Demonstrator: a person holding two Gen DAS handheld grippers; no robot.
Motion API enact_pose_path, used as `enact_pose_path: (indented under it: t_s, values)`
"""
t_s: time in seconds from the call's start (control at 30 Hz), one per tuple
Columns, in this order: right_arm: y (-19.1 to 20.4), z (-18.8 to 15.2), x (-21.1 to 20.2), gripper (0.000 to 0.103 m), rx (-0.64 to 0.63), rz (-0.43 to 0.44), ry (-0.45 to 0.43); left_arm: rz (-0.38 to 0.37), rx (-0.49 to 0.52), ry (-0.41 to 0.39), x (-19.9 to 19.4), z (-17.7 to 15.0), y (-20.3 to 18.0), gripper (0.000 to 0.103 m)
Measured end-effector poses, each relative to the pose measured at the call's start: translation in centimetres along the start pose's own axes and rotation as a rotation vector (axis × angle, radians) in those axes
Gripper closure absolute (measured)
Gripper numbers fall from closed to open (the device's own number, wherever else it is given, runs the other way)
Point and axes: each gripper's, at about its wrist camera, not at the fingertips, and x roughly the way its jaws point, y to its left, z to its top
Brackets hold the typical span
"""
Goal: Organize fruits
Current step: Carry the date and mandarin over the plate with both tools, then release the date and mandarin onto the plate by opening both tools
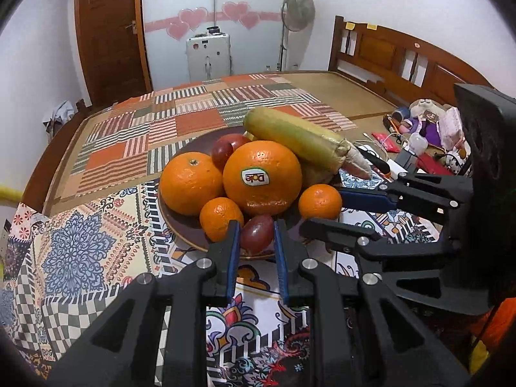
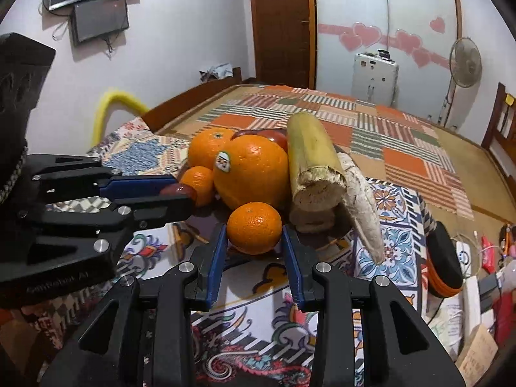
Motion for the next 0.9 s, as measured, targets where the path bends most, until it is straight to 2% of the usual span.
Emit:
enact_pose_path:
  t_s: [0.1, 0.23, 0.33, 0.43, 0.6, 0.77, 0.9]
  values:
    - [-0.5, 0.0, 0.5, 0.071, 0.024, 0.025, 0.029, -0.004, -0.013, -0.001, 0.2, 0.1, 0.1, 0.083]
    - [-0.5, 0.1, 0.4, 0.071, 0.031, 0.016, 0.030, -0.017, -0.011, 0.018, 0.9, 0.3, -0.2, 0.082]
    - [-0.4, 0.1, 0.4, 0.066, 0.030, 0.002, 0.029, -0.008, -0.001, 0.022, 1.1, 0.1, -0.3, 0.082]
    - [-0.5, 0.2, 0.2, 0.060, 0.035, 0.016, 0.017, -0.014, -0.017, 0.022, 1.0, 0.0, 0.0, 0.081]
    - [-0.2, 0.2, -0.9, 0.059, 0.034, 0.001, -0.026, -0.022, -0.041, 0.007, 0.1, -0.1, 0.5, 0.078]
    - [-0.1, 0.1, -3.2, 0.059, 0.052, -0.010, -0.085, -0.003, -0.057, -0.044, -2.1, 0.2, 0.8, 0.075]
    - [0.2, 0.3, -7.4, 0.059, 0.080, -0.028, -0.187, 0.031, -0.088, -0.150, -6.9, 0.2, 0.8, 0.075]
